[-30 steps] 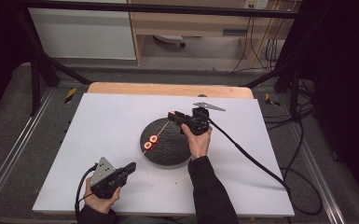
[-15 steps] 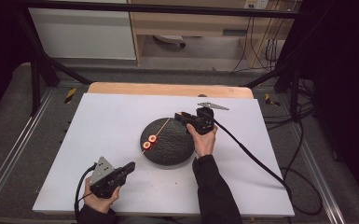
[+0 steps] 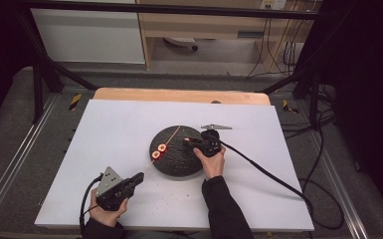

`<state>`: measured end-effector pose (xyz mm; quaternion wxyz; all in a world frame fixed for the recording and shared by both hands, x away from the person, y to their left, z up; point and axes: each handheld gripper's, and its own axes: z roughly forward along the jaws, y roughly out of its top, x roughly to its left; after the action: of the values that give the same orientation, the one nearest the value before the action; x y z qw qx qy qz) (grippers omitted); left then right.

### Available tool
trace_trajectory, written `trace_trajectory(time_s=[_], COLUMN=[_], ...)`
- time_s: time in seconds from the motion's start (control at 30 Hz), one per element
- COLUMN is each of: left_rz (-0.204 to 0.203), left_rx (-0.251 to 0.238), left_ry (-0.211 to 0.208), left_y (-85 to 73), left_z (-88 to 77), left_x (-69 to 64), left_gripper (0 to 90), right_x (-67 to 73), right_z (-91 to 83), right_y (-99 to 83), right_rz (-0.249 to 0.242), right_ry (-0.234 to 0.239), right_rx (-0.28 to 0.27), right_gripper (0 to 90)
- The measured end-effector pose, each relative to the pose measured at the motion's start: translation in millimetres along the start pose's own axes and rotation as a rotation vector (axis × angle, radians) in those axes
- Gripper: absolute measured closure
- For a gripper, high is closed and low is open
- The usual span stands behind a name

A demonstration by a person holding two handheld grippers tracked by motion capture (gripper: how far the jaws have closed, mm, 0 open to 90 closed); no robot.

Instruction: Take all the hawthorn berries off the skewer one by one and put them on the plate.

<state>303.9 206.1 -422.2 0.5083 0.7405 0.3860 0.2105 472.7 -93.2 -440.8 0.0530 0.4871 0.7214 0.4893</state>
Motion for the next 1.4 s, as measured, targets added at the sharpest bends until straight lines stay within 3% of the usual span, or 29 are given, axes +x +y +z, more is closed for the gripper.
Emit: trace_trajectory(time_s=[0.27,0.53,0.9,1.03,1.2,1.4], left_rz=[0.001,0.000,0.003,0.009,0.008,0.011], left_rx=[0.005,0.008,0.009,0.012,0.013,0.015], left_ry=[-0.001,-0.003,-0.003,-0.004,-0.006,-0.007], left_y=[0.0,-0.1,-0.3,-0.3,-0.5,-0.8], left_z=[0.3,0.7,1.8,2.2,2.9,3.5], left_x=[-0.2,-0.3,-2.0,-2.4,-3.2,-4.5], left_gripper=[88.3,88.3,88.3,88.3,88.3,88.3], right_x=[-0.5,2.0,23.7,31.8,41.2,52.1], right_z=[6.9,1.8,-30.7,-38.9,-43.1,-39.3], right_y=[-9.8,-7.6,0.4,-1.0,-2.8,-1.9], right_rz=[-0.023,-0.049,-0.085,-0.082,-0.085,-0.076], right_ry=[-0.019,-0.026,0.058,0.093,0.129,0.182], right_rx=[0.066,0.052,-0.028,-0.040,-0.037,-0.049], right_gripper=[60.1,51.5,16.1,8.5,7.1,16.4])
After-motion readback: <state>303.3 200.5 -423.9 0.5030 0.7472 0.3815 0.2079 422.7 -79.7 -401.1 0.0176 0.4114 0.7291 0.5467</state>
